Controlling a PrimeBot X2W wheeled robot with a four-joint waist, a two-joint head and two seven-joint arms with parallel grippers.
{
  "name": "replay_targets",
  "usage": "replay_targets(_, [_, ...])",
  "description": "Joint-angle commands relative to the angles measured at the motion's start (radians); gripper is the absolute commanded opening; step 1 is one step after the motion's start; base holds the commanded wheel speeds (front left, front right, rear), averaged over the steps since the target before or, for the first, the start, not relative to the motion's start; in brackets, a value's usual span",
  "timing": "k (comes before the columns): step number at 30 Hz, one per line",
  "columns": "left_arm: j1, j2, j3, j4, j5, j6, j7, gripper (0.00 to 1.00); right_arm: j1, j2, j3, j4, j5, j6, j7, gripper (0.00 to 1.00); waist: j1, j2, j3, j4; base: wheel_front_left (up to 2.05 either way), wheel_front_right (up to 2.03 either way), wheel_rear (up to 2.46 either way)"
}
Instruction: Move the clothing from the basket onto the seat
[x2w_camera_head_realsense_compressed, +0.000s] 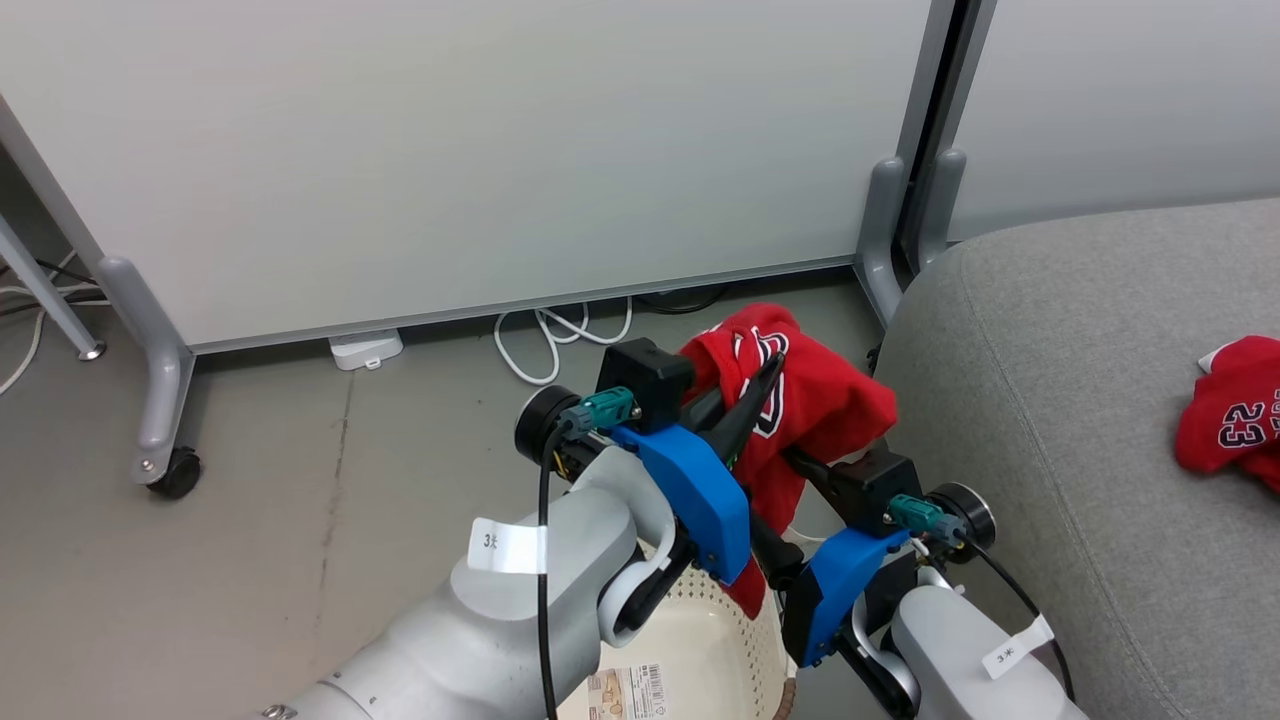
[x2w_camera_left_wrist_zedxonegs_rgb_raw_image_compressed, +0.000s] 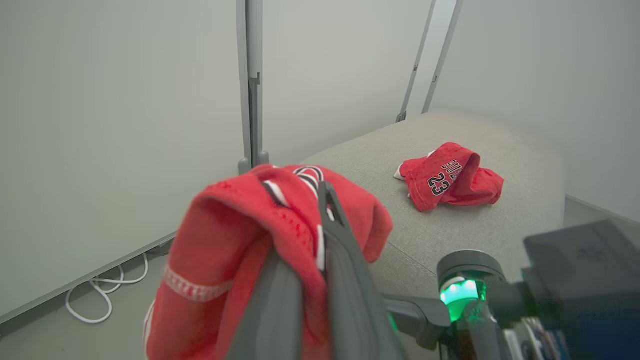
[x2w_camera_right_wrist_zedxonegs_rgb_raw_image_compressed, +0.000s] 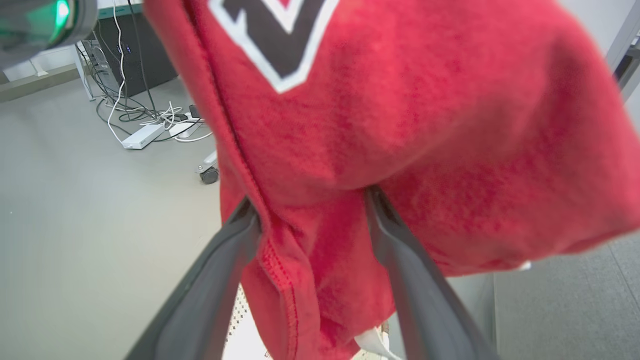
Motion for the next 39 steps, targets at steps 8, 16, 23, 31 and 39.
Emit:
replay_targets(8, [-0.021,0.0,-0.012,-0.009,-0.009,0.006,-0.005,0.0,-0.047,-0.001,0.051,0.044,0.06,0.0,-0.022,1.0,0.0,-0.0001,0.002,-0.003,0.0,0.0,0.0])
replay_targets(16, [-0.025,0.0,-0.012,-0.005,-0.013,0.009,-0.005,0.0,-0.067,-0.001,0.084,0.069,0.113,0.0,-0.031,0.0,0.0,-0.0001,0.004,-0.004,0.0,0.0,0.0])
replay_targets(23, [-0.023,0.0,-0.003,0.005,-0.009,0.008,-0.005,0.0,-0.074,-0.001,0.091,0.078,0.124,0.0,-0.033,0.0,0.0,-0.0001,0.005,-0.008,0.0,0.0,0.0])
replay_targets(31, [-0.018,0.0,0.002,0.015,0.001,0.006,-0.005,0.0,-0.065,-0.001,0.082,0.061,0.118,0.0,-0.035,0.0,0.0,-0.0001,0.006,-0.015,0.0,0.0,0.0])
replay_targets(39, [-0.016,0.0,0.006,0.017,0.013,0.011,-0.005,0.81,-0.052,-0.001,0.07,0.046,0.11,0.0,-0.035,0.0,0.0,-0.0001,0.006,-0.016,0.0,0.0,0.0])
